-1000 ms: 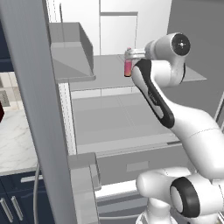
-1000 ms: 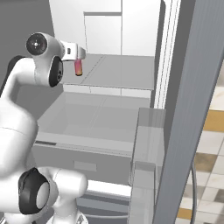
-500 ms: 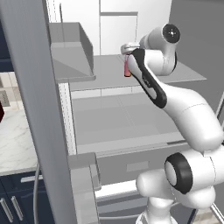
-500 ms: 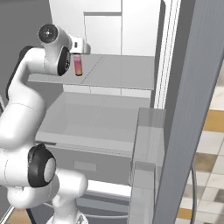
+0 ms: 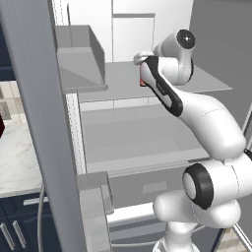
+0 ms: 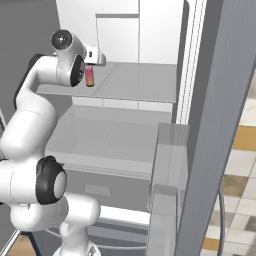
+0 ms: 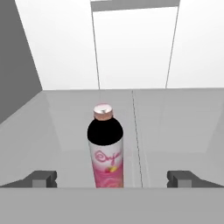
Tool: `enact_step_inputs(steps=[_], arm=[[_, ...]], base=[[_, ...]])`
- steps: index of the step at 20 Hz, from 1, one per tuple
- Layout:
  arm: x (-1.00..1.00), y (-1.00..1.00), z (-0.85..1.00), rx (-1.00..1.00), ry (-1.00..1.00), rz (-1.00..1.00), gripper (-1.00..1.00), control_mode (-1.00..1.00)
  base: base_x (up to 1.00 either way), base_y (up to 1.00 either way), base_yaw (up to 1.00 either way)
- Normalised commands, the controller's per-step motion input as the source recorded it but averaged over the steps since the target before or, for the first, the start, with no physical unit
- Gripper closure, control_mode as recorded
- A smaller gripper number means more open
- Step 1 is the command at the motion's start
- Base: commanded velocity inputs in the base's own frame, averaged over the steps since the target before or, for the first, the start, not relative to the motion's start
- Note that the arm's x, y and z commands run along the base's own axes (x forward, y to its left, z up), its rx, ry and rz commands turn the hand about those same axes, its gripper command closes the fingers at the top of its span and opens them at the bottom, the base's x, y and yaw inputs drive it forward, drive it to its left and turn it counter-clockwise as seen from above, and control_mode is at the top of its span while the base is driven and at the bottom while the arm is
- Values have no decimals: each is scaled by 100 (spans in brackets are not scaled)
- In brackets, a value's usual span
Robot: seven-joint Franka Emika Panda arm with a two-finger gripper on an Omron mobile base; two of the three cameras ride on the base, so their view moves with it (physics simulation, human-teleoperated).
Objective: Open the fridge, grab two sodas, and place both sodas inside the bowl with ice on the dining counter.
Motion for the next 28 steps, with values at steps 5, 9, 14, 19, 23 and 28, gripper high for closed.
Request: enact_step_inputs(steps=[5, 9, 14, 19, 23, 28], arm=[[12, 15, -14, 0, 0, 0, -100, -100], [18, 5, -1, 0, 0, 0, -100, -100], [21, 0, 0, 0, 0, 0, -100, -100], [24, 0, 0, 0, 0, 0, -100, -100], [27, 0, 0, 0, 0, 0, -100, -100], [15, 0, -8, 0, 0, 0, 100, -100]], base=[[0, 0, 0], [0, 0, 0], [0, 0, 0], [0, 0, 0], [0, 0, 0], [0, 0, 0]])
